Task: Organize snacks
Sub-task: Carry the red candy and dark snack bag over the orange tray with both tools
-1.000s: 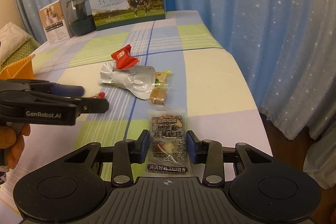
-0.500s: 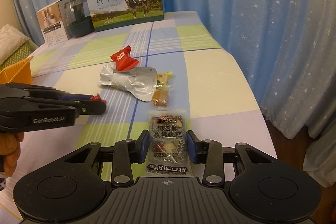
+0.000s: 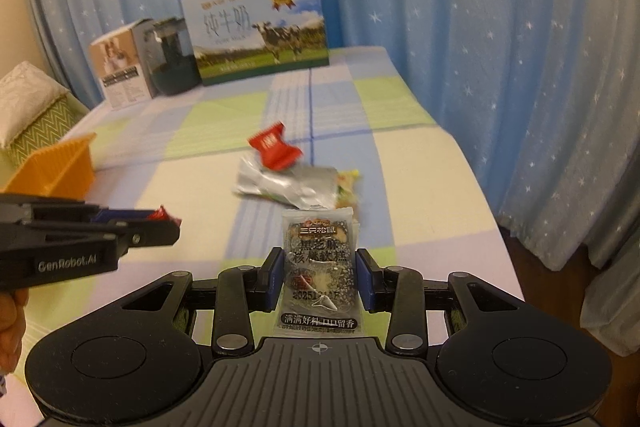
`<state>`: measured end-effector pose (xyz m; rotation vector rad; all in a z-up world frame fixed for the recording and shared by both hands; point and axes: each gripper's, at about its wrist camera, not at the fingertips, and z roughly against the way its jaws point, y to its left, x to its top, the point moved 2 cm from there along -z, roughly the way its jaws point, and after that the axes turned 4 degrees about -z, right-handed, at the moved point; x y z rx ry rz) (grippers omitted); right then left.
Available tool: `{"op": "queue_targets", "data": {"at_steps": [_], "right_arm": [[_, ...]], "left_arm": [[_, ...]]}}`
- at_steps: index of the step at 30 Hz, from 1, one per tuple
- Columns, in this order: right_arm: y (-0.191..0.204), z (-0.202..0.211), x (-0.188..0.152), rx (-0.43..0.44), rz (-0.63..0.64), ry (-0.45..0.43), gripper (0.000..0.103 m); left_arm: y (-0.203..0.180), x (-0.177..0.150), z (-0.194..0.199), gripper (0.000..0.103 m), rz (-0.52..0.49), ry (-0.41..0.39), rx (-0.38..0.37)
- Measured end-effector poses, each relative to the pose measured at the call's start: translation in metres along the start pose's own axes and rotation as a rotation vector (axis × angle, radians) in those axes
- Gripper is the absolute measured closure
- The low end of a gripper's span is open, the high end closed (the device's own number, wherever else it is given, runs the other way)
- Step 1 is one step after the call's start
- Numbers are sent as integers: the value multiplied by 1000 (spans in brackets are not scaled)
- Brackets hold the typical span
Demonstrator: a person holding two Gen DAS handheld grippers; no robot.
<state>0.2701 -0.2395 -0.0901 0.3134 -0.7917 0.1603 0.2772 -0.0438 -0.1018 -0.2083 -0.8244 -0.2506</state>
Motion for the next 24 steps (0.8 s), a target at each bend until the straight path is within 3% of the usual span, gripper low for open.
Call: {"op": "queue_targets", "data": {"at_steps": [11,24], "right_arm": [[65,41,23,53,50,-17,65],[151,65,18,179,90,-15,65]], "left_arm": [[20,-4,88,84,49,-52,65],[61,-34,173,84,98,-69,171]]}}
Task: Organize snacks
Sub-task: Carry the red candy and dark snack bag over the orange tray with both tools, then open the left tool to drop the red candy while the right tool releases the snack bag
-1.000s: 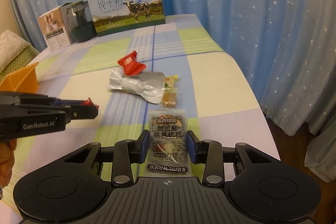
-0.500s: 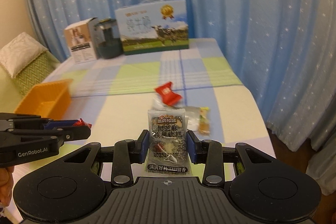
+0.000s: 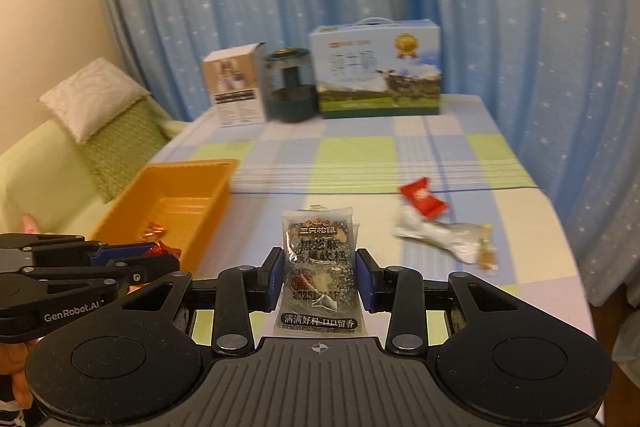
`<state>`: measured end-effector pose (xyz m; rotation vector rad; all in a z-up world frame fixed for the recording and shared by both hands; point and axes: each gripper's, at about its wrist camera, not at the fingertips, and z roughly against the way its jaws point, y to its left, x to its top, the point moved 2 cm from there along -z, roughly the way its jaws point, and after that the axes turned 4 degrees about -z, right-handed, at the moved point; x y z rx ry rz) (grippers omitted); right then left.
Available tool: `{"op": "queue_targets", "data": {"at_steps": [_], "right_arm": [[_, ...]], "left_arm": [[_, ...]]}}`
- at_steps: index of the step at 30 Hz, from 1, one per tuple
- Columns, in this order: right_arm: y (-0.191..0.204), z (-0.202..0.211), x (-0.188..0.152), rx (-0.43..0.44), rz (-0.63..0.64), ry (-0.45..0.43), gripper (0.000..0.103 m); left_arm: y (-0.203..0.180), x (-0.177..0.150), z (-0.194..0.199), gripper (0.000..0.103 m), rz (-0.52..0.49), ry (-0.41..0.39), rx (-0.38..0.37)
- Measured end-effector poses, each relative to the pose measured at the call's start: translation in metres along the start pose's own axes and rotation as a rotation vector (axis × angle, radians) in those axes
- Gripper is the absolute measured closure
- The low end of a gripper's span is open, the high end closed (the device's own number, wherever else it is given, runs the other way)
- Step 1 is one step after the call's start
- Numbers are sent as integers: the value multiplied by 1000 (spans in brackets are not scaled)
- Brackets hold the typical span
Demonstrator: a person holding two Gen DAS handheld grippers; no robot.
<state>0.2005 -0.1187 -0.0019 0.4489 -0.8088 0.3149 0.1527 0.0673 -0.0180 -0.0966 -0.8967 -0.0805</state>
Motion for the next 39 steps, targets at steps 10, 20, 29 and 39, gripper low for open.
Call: {"op": "queue_targets", "data": {"at_steps": [10,20,29,39], "right_arm": [[58,-16,-13,81,62,31,65],[98,-44,-19,130,107,62,65],[126,-94,-16,176,105,89,65],[141,-158,-8,191,128,107,65]], "left_arm": [[47,-12,41,84,31,-6,82],[100,-20,51,84,74,-4,136],[141,-19,32,84,93,12,160],[178,-18,-15,84,88,43,191]]}}
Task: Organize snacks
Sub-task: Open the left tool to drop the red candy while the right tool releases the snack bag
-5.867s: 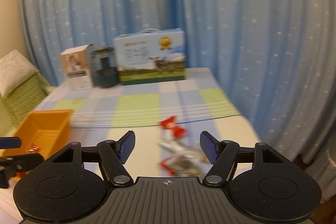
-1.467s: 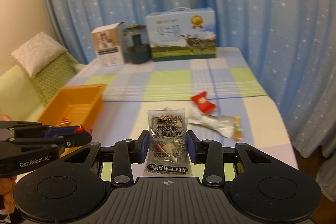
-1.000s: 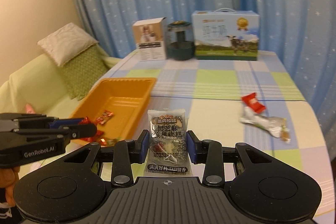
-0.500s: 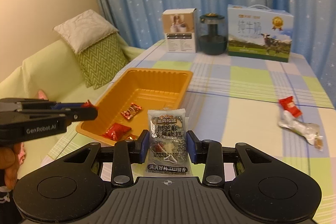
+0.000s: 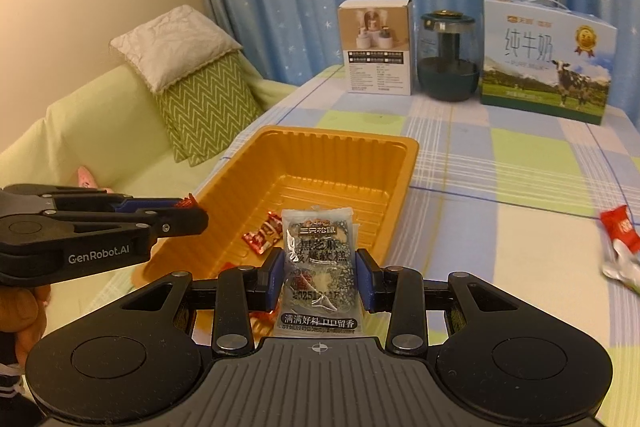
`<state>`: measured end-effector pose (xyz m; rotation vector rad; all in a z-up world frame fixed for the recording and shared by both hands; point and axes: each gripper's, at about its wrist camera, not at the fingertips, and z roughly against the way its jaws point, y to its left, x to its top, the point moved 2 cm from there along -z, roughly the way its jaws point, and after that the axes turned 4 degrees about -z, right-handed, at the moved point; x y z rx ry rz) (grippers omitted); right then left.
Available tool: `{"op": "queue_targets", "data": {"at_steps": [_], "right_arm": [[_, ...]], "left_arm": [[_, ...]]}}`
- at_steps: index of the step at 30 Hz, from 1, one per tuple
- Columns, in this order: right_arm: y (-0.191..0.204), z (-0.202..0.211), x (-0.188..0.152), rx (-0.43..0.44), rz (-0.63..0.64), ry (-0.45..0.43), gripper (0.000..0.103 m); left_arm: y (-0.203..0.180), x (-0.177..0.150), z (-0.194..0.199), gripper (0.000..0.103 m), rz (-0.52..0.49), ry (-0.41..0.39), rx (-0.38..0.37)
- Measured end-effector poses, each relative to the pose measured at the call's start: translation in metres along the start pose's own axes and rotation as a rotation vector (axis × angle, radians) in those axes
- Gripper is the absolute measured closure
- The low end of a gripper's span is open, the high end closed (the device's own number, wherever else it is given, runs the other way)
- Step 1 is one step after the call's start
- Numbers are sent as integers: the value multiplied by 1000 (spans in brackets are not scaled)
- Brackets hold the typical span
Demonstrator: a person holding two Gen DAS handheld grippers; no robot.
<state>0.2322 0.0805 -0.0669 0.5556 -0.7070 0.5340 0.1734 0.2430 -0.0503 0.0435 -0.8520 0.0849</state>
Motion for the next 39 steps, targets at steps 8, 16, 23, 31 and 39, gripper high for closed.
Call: {"op": "queue_targets", "data": {"at_steps": [8,16,23,31,39], "right_arm": [[-7,-30,10,-9,28,5,65],[-18,-38,18,9,-25,3,65],[-12,-40,19,32,-38,5,65],[-14,-40,23,70,-89,-27,64],[-22,-27,29,58,-132,-79,63]], "left_arm": [[9,-1,-33,82,25,18,-14],[23,-6,-32,69,81,-14,21],[32,-10,-27,69,113,-29,46],[31,-13,-26,69,100,-26,41],[29,-14,-26,69,92,-24,43]]}}
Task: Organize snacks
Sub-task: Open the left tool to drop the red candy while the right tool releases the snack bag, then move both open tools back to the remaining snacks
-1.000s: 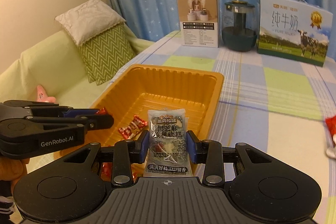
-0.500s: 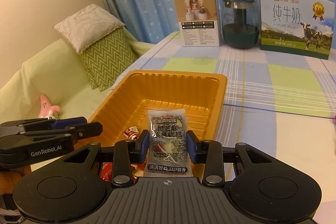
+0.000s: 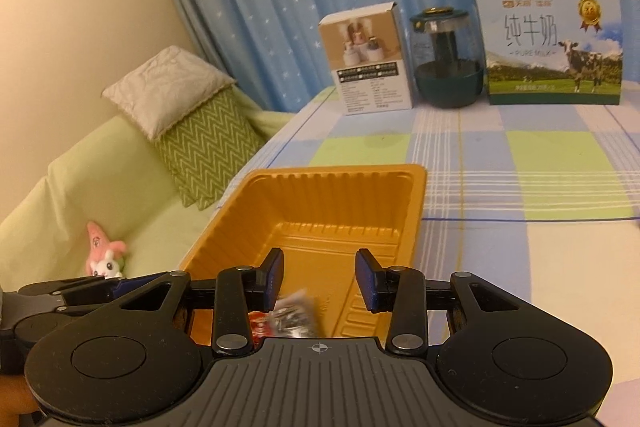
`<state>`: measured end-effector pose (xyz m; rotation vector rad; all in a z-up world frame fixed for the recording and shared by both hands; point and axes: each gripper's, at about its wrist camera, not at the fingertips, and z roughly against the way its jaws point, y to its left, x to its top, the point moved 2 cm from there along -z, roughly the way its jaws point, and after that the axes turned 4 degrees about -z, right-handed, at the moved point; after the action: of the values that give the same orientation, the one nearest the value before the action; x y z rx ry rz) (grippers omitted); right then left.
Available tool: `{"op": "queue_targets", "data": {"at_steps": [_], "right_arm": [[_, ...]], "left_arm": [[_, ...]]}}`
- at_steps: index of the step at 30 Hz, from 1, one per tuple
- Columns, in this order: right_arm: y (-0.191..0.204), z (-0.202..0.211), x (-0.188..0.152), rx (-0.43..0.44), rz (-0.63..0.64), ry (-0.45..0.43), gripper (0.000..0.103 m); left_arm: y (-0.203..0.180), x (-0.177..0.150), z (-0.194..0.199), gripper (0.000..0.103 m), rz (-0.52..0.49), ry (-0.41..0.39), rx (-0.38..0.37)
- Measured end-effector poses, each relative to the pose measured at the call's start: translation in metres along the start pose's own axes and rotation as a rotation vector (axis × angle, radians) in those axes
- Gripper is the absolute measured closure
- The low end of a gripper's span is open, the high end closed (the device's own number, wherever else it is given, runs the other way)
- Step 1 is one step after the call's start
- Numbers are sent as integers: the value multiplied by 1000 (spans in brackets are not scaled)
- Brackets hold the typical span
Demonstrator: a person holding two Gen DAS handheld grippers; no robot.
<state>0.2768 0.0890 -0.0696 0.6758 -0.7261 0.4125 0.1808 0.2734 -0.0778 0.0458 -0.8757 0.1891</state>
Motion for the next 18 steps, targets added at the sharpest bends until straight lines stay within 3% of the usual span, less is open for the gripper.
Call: {"op": "queue_targets", "data": {"at_steps": [18], "right_arm": [[-23,49,-13,-102,25,-59,62]], "left_arm": [[-39,1,18,69,-71,-33,-53]]}}
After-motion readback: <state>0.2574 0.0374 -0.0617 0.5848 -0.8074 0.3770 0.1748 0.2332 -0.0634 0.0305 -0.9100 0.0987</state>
